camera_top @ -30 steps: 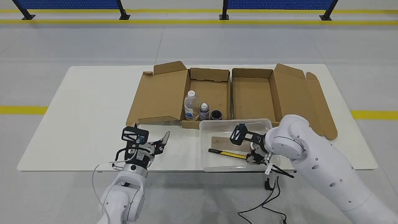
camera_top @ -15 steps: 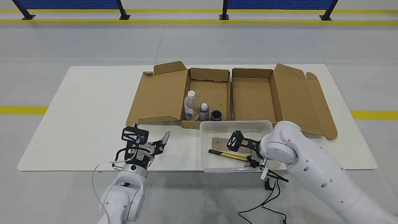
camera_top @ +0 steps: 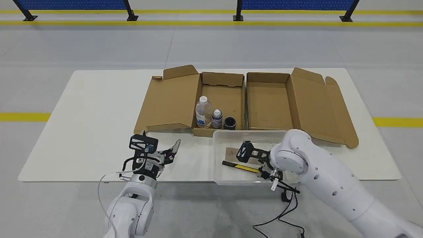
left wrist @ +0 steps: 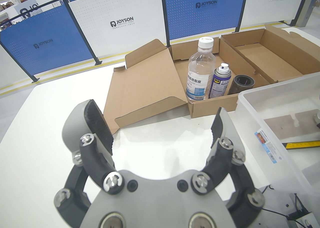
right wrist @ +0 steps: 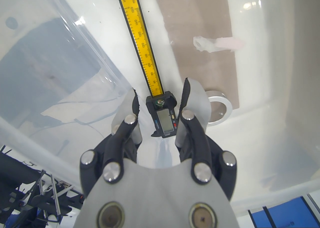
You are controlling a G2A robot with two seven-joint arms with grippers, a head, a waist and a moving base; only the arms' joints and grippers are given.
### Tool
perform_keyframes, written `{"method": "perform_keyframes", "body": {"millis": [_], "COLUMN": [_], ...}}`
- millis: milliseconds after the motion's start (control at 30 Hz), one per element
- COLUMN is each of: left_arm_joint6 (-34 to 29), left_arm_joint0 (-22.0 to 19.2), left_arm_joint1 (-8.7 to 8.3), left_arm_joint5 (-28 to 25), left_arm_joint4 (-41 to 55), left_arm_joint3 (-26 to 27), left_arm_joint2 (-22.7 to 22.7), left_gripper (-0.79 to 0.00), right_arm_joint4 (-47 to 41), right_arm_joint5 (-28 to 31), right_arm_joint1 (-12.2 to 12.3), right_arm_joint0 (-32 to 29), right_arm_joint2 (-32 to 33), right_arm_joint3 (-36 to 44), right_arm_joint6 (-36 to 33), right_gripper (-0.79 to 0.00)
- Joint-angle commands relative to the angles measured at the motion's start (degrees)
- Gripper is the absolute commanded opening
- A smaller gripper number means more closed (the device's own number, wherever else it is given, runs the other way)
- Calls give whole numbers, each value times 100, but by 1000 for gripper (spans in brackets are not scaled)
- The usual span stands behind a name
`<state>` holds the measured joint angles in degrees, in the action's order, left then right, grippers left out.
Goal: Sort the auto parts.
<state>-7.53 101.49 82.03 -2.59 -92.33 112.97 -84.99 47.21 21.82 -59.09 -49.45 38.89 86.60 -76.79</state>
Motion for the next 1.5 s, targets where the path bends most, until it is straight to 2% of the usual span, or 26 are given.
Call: {"method": "perform_keyframes", "body": {"millis": [0,600,733,1033,1167,1200,1233,1300,1367,1467], "left_arm_joint6": [0,0,0,0,0,0,0,0,0,0], "left_arm_joint0": [0,0,0,0,0,0,0,0,0,0], "left_arm_joint1": [0,0,0,0,0,0,0,0,0,0], "left_arm_joint5": [0,0,0,0,0,0,0,0,0,0], "left_arm_joint4": [0,0,0,0,0,0,0,0,0,0], "left_arm_joint3": [0,0,0,0,0,0,0,0,0,0], "left_arm_joint2": [0,0,0,0,0,0,0,0,0,0], "left_gripper": [0,0,0,0,0,0,0,0,0,0], "right_arm_joint4": [-6,-85,-99,-111,-112,-101,-98,-101,-96,-69], "right_arm_joint5": [-18,-96,-89,-75,-61,-62,-59,-49,-53,-71], "right_arm_joint1": [-22,-184,-214,-267,-287,-290,-293,-294,-290,-275], "right_arm_joint0": [24,198,230,290,313,317,320,327,331,321], "right_arm_joint2": [-39,-252,-287,-341,-356,-358,-357,-342,-312,-262], "right_arm_joint3": [-45,-475,-557,-691,-741,-746,-749,-736,-710,-631], "right_arm_joint6": [0,-25,-33,-90,-88,-83,-78,-70,-56,-59], "right_gripper": [-422,-419,-394,-419,-505,-557,-656,-751,-785,-785]}}
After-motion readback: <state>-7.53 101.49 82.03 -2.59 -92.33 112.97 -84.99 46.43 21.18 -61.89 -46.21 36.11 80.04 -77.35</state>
